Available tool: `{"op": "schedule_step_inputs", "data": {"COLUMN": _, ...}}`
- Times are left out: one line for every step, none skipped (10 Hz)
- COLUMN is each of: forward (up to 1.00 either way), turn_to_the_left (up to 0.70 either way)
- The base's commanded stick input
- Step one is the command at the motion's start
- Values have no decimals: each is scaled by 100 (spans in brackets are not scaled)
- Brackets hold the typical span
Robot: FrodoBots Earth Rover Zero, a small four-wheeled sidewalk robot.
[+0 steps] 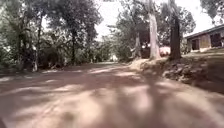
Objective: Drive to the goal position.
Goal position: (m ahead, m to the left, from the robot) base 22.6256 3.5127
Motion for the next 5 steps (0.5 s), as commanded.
{"op": "schedule_step_inputs", "data": {"forward": 100, "turn_to_the_left": 0}}
{"op": "schedule_step_inputs", "data": {"forward": 100, "turn_to_the_left": 0}}
{"op": "schedule_step_inputs", "data": {"forward": 100, "turn_to_the_left": 0}}
{"op": "schedule_step_inputs", "data": {"forward": 100, "turn_to_the_left": 0}}
{"op": "schedule_step_inputs", "data": {"forward": 100, "turn_to_the_left": 0}}
